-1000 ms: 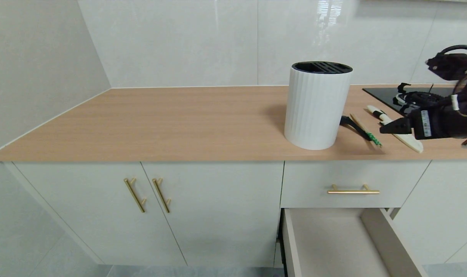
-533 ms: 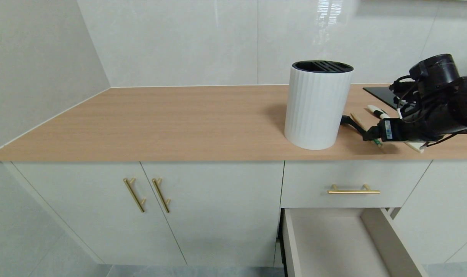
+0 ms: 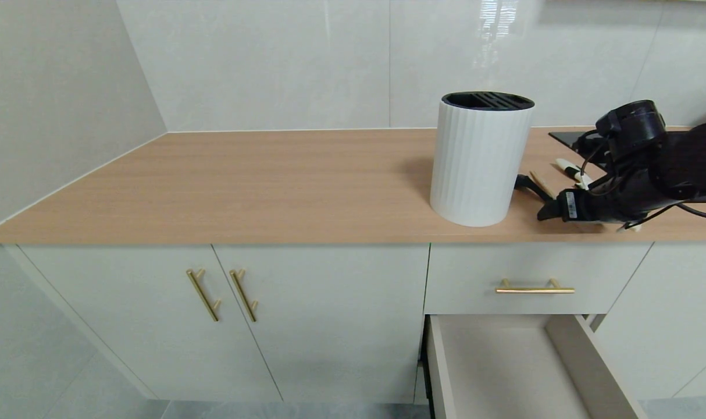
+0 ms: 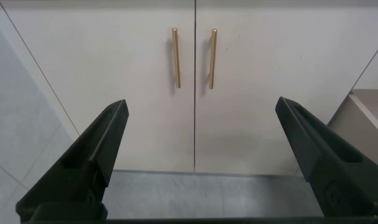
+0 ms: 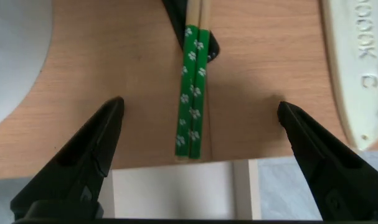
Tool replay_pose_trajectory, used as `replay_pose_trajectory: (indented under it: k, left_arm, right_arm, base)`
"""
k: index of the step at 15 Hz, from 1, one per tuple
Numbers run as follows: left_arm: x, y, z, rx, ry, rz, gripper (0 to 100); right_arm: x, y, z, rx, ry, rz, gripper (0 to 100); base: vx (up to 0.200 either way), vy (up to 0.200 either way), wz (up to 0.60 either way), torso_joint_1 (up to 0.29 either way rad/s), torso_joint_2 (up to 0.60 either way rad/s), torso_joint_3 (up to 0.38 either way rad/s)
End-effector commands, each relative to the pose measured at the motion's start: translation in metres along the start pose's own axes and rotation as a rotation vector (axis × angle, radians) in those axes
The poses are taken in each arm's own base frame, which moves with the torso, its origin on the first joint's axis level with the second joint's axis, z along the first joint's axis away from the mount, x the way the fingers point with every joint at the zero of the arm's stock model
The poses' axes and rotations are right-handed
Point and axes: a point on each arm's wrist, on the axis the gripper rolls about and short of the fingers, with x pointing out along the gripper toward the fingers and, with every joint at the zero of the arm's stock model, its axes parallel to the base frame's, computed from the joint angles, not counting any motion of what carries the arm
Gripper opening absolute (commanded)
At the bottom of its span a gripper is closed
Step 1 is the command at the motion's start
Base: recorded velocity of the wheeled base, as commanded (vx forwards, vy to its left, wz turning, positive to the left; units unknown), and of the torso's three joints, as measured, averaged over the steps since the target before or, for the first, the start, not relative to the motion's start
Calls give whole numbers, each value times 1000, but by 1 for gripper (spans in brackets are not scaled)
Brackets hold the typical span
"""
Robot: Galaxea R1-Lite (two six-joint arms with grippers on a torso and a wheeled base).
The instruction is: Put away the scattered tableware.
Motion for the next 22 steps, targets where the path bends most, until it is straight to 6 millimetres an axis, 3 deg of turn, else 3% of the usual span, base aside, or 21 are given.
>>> replay_pose_trajectory:
  k: [1,9,11,13,14,16,17,20,21,22]
  left_arm:
    - [0,0,0,0,1,1,100]
    - [0,0,0,0,1,1,100]
    - [0,0,0,0,1,1,100]
    - [0,0,0,0,1,1,100]
    - [0,0,0,0,1,1,100]
    - [0,0,0,0,1,1,100]
    - [0,0,0,0,1,1,100]
    - [0,0,0,0,1,1,100]
    - [0,0,0,0,1,1,100]
    - [0,0,0,0,1,2,100]
  right_arm:
    - [3,1,0,0,-4,1,0]
    - [-1,0,1,3,-12,-3,0]
    - [-13,-3,4,12,-39,-5,0]
    - [-34,-8,6,32,-78,-2,0]
    - [-61,-14,2,62,-111,5,0]
    - [-93,-22,-12,66,-139,18,0]
    - [-121,-28,-21,74,-178,28,0]
    - [-173,-41,-69,59,-200,163,0]
    - [-173,-41,-69,59,-200,163,0]
    - [-192,-47,-97,45,-221,187,0]
  base:
    - [0,0,0,0,0,0]
    - [0,0,0,0,0,0]
    - [0,0,0,0,0,0]
    - [0,0,0,0,0,0]
    - [0,0,0,0,0,0]
    - [0,0,0,0,0,0]
    - [0,0,0,0,0,0]
    - [0,0,0,0,0,0]
    - [0,0,0,0,0,0]
    - [0,0,0,0,0,0]
